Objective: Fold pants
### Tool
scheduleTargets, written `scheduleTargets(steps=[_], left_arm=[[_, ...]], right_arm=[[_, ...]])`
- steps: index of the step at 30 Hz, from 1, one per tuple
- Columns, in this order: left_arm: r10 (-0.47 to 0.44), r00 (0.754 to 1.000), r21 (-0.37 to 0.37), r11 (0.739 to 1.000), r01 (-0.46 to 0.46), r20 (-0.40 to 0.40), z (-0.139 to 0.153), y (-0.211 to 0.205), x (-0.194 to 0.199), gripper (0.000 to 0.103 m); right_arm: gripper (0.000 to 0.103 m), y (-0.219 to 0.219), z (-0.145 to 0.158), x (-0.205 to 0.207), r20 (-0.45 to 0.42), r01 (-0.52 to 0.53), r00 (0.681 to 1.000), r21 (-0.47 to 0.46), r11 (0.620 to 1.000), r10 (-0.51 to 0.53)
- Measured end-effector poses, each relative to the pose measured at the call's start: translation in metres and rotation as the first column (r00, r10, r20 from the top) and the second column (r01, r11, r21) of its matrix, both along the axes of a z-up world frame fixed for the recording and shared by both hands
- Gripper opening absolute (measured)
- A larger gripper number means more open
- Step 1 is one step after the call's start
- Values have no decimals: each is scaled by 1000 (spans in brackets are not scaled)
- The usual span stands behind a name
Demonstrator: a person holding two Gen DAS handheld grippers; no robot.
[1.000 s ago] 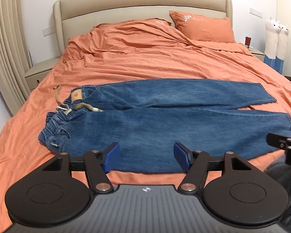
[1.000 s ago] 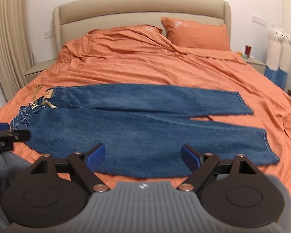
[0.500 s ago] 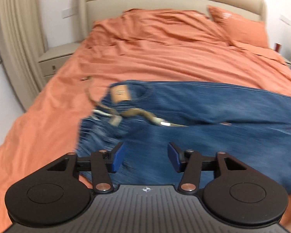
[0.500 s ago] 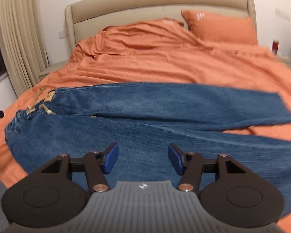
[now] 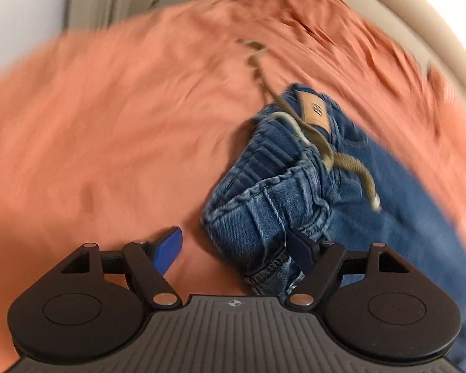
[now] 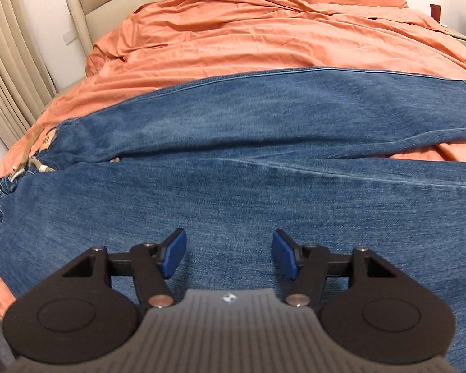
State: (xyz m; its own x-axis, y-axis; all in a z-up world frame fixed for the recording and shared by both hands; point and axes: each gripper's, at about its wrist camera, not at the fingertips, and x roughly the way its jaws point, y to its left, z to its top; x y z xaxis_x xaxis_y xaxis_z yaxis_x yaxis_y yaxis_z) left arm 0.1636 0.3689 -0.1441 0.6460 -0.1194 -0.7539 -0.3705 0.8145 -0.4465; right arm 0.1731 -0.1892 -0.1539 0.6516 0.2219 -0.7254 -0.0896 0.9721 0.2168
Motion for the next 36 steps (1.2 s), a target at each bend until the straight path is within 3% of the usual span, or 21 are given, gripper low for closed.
scheduleTargets(steps=[2,5,8,11,13,15,18,21,22,26,29,32,36], left_arm=[[73,996,-125,990,-66,53,-14,8,-5,82],[134,987,-226,968,-111,89,-14,6,-8,28],[162,981,-113,982,-150,107,21,-10,-17,20],[116,986,47,991,-122,118,83,-36,-28,18],[111,992,127,985,-118,61,105,-46,-34,18],[112,994,176,978,-107,-16,98,-46,-32,18],[140,980,205,973,-110,-141,53,-31,-16,18],[154,963,165,979,-119,-221,15,-21,-10,21],[157,962,162,979,-122,-225,14,-21,-9,23],[112,964,248,967,-51,-240,34,-27,-8,54],[60,980,345,939,9,-189,68,-37,-17,59],[-33,993,394,916,75,-113,93,-52,-14,69],[-226,971,384,893,237,-72,92,-74,28,74]], right_arm=[[62,4,-1,0,1,-8,1000,-15,1000,8],[62,4,0,-2,10,-2,1000,-34,999,2],[62,2,4,-7,30,18,999,-38,999,-16],[62,-2,9,-11,54,46,998,-32,998,-44],[62,-4,12,-13,70,72,995,-37,997,-69],[63,-6,13,-12,75,99,993,-45,994,-95],[63,-11,6,-5,30,138,990,-68,988,-136],[63,-23,2,-2,-10,177,984,-43,983,-178],[63,-27,2,-2,-16,190,981,-32,981,-191],[68,-34,3,-4,-35,222,974,-6,975,-222],[70,-31,3,-5,-41,211,977,-20,977,-211],[71,-28,3,-5,-38,201,979,-22,979,-202],[71,-27,1,-4,-38,198,979,-17,980,-198]])
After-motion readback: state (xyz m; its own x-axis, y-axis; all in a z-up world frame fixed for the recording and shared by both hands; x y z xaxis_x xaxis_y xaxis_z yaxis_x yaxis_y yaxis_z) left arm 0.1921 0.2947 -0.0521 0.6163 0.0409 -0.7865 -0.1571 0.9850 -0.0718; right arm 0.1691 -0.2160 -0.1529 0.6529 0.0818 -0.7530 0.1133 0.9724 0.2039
